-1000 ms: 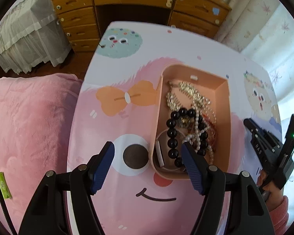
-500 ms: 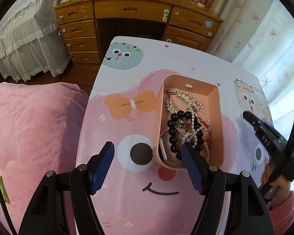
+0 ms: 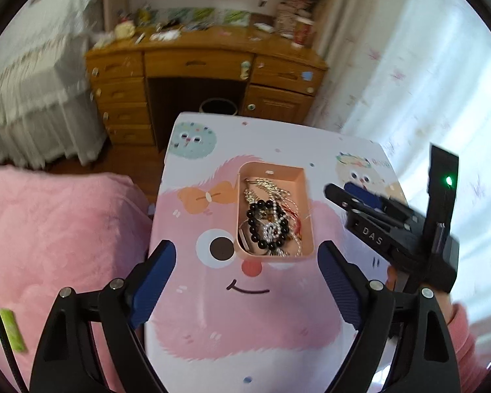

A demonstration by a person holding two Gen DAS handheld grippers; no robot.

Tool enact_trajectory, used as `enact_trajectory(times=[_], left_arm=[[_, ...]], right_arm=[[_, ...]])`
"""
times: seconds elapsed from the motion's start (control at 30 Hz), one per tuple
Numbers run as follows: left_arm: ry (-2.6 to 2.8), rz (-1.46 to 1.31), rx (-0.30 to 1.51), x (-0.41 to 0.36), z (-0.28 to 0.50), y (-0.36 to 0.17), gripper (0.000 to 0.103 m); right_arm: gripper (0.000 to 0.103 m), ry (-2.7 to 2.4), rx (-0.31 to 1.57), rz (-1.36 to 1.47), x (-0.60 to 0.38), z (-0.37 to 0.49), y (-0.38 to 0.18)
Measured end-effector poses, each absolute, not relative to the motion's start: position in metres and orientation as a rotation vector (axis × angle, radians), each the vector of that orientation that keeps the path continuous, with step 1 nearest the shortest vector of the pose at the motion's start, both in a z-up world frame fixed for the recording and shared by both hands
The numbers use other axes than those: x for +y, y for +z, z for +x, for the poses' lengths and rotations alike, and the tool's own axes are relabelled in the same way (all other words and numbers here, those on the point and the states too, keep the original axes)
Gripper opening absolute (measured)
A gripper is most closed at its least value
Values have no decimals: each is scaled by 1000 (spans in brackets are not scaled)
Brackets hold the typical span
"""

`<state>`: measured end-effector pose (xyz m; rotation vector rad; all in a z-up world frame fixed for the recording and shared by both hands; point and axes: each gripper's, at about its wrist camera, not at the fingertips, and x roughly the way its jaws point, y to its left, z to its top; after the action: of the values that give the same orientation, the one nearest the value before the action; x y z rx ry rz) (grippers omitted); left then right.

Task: Organize jewelry
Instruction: 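Lower the ring into the pink box and open the right tool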

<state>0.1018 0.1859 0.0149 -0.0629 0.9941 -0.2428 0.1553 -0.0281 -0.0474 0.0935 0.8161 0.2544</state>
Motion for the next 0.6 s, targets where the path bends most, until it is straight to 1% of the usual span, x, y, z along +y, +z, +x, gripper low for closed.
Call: enact_trajectory(times=[0.07,0.1,0.13,0.17,0.2,0.23,0.3,0.4,0.5,0.6], left_arm=[[-235,-20,966,179,90,28,87],[-231,-8,962,175,83,33,87],[-227,-5,964,173,78,37,88],[-217,-8,966,168,71,39,94],[-206,-16,966,164,66,40,102],[-188,-36,971,162,61,37,102],[-116,-111,1025,156,53,23,102],[-58,-150,1073,145,39,3,102],[-24,-124,1093,121,23,-13,102],[-73,-53,1104,88,5,-23,102]], right_arm=[[56,272,779,100,-34,139,-30],[67,258,777,103,-38,131,-22],[75,241,781,105,-42,122,-16],[78,231,790,106,-48,111,-10],[82,224,804,105,-53,102,-8],[87,214,825,100,-58,91,-7],[90,184,882,84,-69,67,-9],[90,176,967,62,-85,29,-18],[91,123,1033,55,-105,-13,-22],[94,92,1092,105,-127,-49,-27]])
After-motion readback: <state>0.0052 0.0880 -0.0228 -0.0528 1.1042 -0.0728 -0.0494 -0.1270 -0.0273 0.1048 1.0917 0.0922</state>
